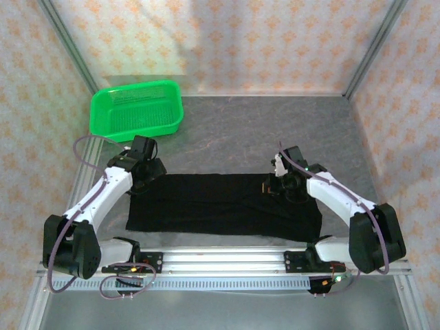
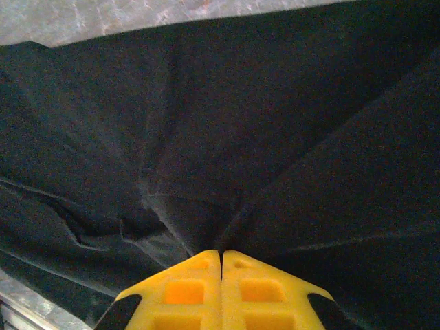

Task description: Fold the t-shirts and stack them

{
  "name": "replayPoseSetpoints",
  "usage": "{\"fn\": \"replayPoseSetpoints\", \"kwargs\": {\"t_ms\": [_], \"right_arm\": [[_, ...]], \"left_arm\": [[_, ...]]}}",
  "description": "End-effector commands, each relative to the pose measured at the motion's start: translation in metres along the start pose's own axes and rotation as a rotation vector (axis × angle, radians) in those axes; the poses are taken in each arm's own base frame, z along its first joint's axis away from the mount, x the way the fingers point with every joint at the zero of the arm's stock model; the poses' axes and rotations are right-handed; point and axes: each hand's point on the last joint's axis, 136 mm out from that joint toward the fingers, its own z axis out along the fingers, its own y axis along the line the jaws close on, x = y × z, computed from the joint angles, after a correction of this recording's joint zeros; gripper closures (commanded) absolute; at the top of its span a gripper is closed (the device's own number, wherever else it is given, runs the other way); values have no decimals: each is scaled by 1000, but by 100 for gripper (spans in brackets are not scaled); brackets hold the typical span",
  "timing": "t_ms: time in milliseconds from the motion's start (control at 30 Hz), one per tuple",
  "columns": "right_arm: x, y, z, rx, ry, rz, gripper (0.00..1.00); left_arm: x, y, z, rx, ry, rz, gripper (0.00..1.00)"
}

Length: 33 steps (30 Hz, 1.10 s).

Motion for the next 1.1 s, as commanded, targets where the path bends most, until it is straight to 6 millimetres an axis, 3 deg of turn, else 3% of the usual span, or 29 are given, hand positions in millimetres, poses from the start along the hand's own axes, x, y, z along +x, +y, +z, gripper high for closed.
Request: {"fn": "replayPoseSetpoints", "kwargs": {"t_ms": [0,233,467,733,1067], "right_arm": [[16,-12,3,52,46,40,88],[7,-17,-9,112,-10,43,76],[12,-12,-3,137,9,12,65],[4,-11,11,195,32,-17,65],[0,-23,21,272,36,-4,82]], "left_arm": [[4,9,5,-35,16,19,33],[6,8,7,-33,24,26,33],[7,9,9,-33,27,25,33],[8,10,10,-36,30,31,33],[12,12,10,-32,32,35,33]]}}
